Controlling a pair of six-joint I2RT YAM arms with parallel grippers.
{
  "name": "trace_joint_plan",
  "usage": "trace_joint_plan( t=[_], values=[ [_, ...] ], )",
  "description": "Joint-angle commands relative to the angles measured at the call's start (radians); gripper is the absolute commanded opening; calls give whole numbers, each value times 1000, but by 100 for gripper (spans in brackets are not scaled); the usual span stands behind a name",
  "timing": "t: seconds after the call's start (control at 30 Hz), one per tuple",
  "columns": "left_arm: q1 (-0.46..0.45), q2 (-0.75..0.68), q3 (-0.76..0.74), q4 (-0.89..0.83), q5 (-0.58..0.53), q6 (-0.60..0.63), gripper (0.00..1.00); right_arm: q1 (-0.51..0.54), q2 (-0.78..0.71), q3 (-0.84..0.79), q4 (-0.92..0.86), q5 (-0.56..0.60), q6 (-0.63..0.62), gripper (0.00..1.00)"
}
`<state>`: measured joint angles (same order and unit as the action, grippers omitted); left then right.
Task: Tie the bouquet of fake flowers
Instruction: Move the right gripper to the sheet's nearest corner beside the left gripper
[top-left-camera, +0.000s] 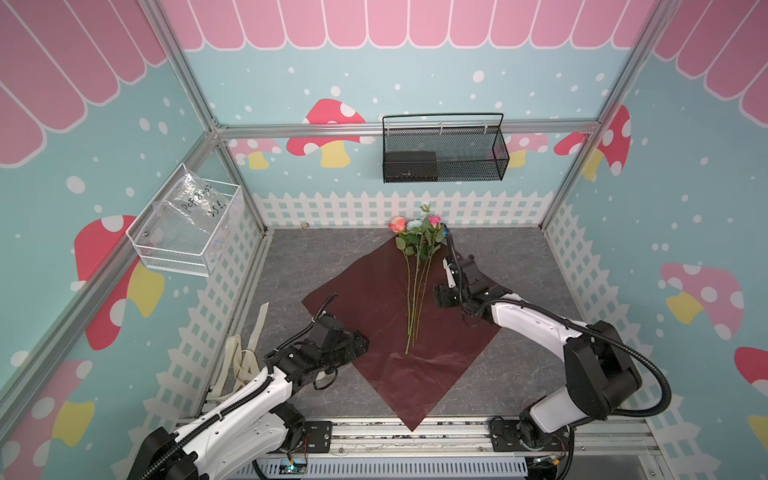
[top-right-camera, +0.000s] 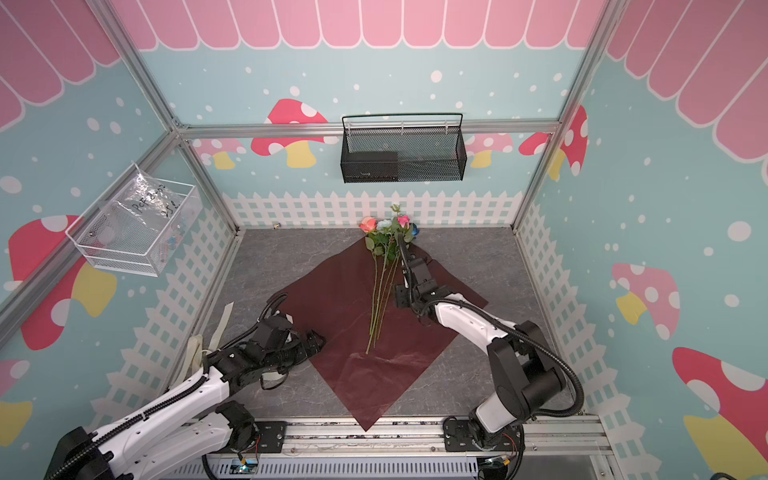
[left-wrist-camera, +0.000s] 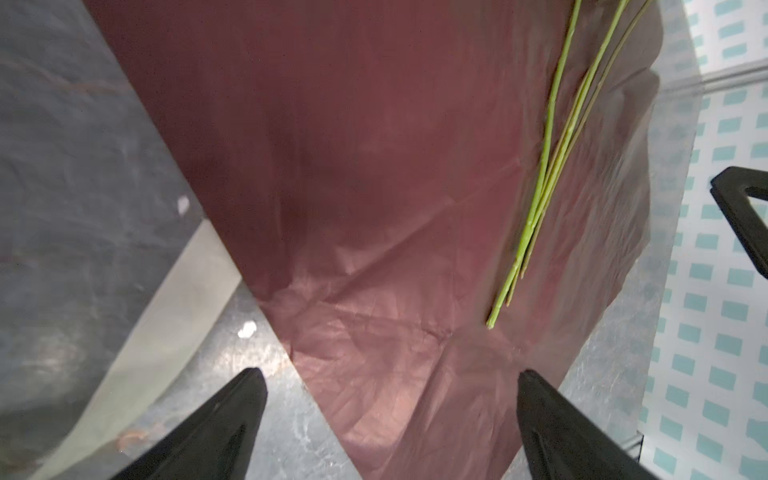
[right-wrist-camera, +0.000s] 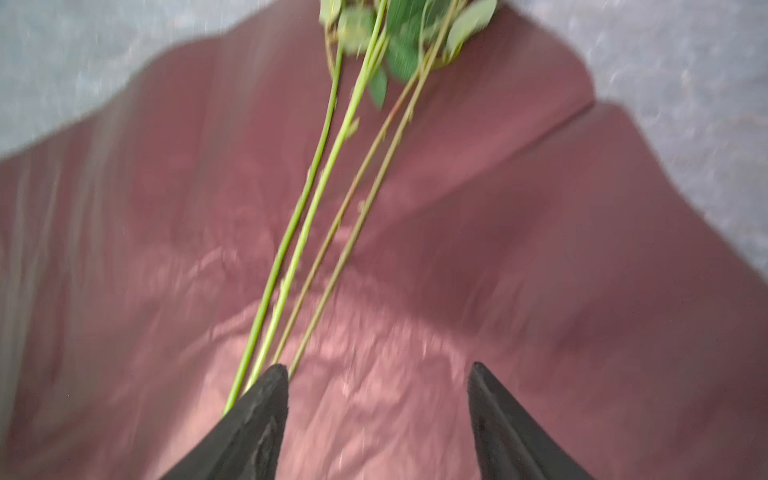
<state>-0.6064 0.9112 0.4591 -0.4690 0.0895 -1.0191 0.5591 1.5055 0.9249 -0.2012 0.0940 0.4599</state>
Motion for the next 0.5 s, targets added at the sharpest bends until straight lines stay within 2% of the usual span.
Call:
trace_joint_plan(
  t=[0.0,0.13,0.2,0.33,0.47],
  values=[
    [-64,28,-14,-27,72,-73,97,97,-69,-85,-71,90,49,74],
    [-135,64,-10,-23,83,-88,97,226,-149,-162,-137,152,103,78],
    [-165,74,-19,-5,82,-103,97,307,-198,-215,-156,163,139,96],
    [-193,85,-80,126,105,-169,95,473,-282,-279,-218,216,225,97],
    [-205,124,-148,300,122,-221,89,605,-307,-305,-268,236,292,98]
  ],
)
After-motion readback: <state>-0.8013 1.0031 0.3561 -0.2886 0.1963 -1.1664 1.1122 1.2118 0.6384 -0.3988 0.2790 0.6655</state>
